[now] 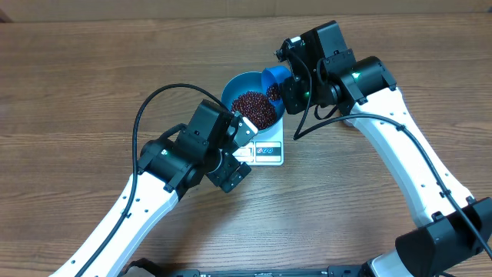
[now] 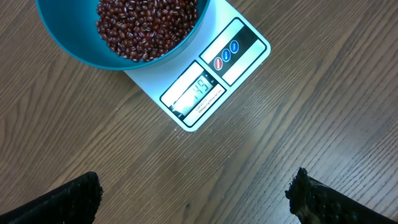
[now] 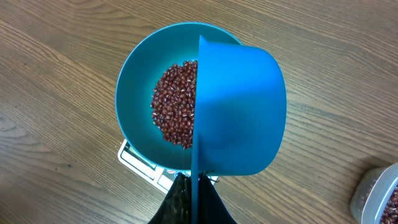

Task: Scoop item into bowl and weigh 150g on scale

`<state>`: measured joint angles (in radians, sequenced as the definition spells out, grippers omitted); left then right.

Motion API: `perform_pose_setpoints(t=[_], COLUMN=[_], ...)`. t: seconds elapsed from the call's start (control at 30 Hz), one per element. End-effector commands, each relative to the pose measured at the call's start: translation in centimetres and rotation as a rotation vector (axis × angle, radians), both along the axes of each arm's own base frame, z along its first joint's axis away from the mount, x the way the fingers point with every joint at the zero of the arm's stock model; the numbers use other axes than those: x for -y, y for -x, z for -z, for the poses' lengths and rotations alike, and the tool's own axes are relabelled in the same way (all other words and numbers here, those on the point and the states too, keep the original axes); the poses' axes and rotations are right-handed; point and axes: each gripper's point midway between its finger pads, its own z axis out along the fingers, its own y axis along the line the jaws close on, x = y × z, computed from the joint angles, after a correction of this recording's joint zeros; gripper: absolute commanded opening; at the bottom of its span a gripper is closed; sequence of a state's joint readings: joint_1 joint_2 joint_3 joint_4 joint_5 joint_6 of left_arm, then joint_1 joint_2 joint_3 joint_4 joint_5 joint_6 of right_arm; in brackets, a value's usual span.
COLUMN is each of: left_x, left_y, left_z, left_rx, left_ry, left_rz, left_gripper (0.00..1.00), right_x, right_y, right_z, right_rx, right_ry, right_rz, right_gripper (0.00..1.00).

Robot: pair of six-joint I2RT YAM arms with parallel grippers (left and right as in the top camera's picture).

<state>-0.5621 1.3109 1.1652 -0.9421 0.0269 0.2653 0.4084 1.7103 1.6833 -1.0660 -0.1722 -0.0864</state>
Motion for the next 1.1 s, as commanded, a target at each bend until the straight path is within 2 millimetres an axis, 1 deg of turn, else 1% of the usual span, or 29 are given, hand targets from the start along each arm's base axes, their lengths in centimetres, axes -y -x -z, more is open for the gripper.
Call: perform_pose_setpoints(t=[0.0,0.57,1.07], left_x=[0.04,0.04,0.04], left_y=[0.11,0.11,0.11], left_z=[0.12,0.12,0.12], left_rx=[-0.003,-0.003,-0.003], left_ry=[0.006,0.006,0.006], left_rz=[0.016,0.016,0.015], left_gripper=[1.0,1.0,1.0], right_x=[-0.49,-1.01,-1.02], right_y=[-0.5,-0.28,-0.33], right_z=[-1.26,-1.4,-1.44], right_rx=[0.038,0.03,0.032], right_ry=[-0.013,-0.04,-0.041], right_rz=[-0.009,-0.027,-0.026], right_gripper=[0.04,0.04,0.04])
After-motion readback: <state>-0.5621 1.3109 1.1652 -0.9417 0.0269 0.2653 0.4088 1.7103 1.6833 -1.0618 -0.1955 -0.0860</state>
